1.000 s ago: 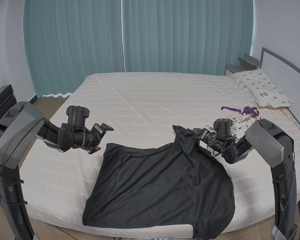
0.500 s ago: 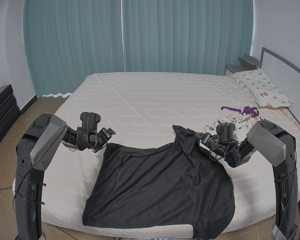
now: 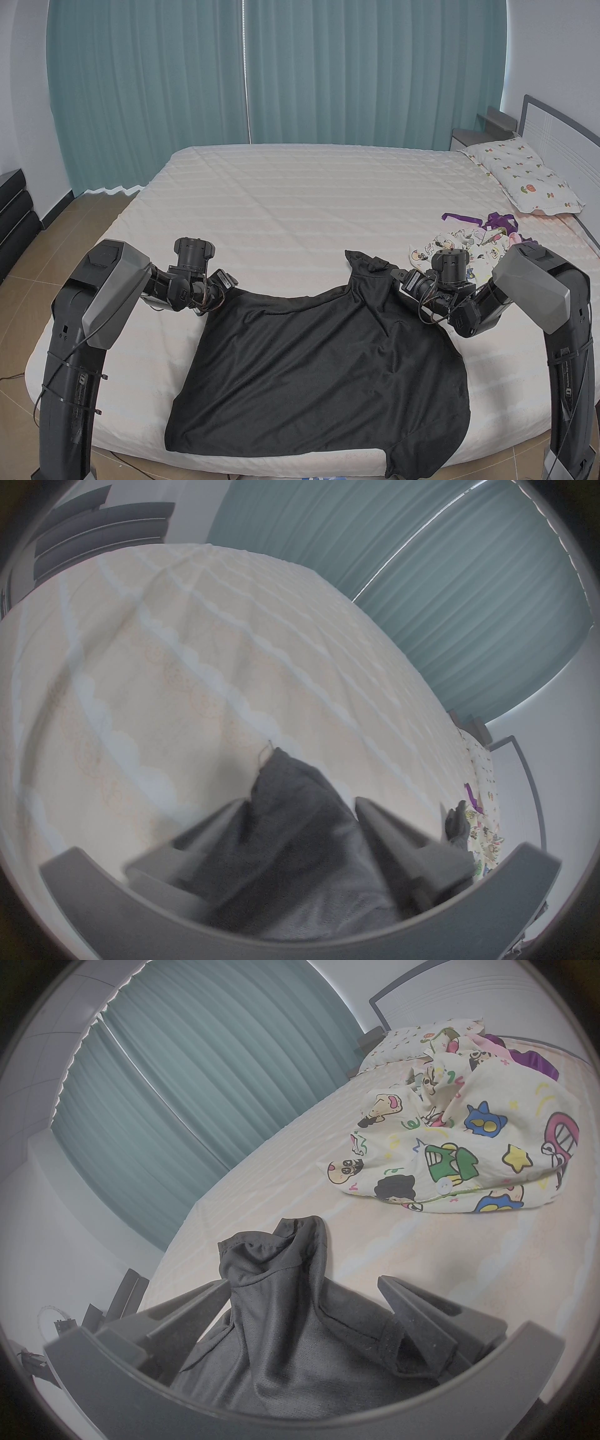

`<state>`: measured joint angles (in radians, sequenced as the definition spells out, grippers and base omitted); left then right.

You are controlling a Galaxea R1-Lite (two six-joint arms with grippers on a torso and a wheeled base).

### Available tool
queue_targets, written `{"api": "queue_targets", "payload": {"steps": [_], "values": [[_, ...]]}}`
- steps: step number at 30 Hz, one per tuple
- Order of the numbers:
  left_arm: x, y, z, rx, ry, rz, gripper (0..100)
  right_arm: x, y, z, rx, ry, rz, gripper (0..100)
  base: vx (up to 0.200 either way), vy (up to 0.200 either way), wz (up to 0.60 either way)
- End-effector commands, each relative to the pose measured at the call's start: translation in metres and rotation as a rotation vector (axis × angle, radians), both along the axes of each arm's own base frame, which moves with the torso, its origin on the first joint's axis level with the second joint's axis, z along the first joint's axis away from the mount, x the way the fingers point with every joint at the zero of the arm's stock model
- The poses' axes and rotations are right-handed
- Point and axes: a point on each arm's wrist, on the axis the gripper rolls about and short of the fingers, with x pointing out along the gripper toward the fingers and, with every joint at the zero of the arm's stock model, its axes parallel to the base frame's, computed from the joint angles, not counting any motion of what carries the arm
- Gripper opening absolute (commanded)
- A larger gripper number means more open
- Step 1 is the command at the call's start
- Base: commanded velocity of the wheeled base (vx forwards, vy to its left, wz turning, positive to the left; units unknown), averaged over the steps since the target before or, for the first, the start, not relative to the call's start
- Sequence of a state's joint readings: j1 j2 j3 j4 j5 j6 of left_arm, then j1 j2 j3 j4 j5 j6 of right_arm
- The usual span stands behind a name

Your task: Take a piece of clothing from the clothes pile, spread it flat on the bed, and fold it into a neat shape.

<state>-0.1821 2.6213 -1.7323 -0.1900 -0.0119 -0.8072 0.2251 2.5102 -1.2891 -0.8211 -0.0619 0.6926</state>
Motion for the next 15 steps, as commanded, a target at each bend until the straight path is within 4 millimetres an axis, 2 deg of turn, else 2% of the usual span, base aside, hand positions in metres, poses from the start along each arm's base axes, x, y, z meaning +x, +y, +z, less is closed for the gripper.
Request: {"api": "queue_targets", "payload": {"steps": [1, 10, 15], "values": [[0.004, 0.001, -0.004, 0.017, -0.004, 0.028, 0, 0.001, 0.0, -0.001, 0.0, 0.0, 0.001, 100, 0.0, 0.0, 0.0], [0.009, 0.027, 0.005, 0.072, -0.038, 0.154, 0, 0.004, -0.007, -0.005, 0.005, 0.019, 0.037, 100, 0.0, 0.0, 0.0], [0.011, 0.047, 0.019, 0.103, -0.065, 0.235, 0, 0.01, -0.022, -0.013, -0.038, 0.037, 0.038, 100, 0.0, 0.0, 0.0]]}}
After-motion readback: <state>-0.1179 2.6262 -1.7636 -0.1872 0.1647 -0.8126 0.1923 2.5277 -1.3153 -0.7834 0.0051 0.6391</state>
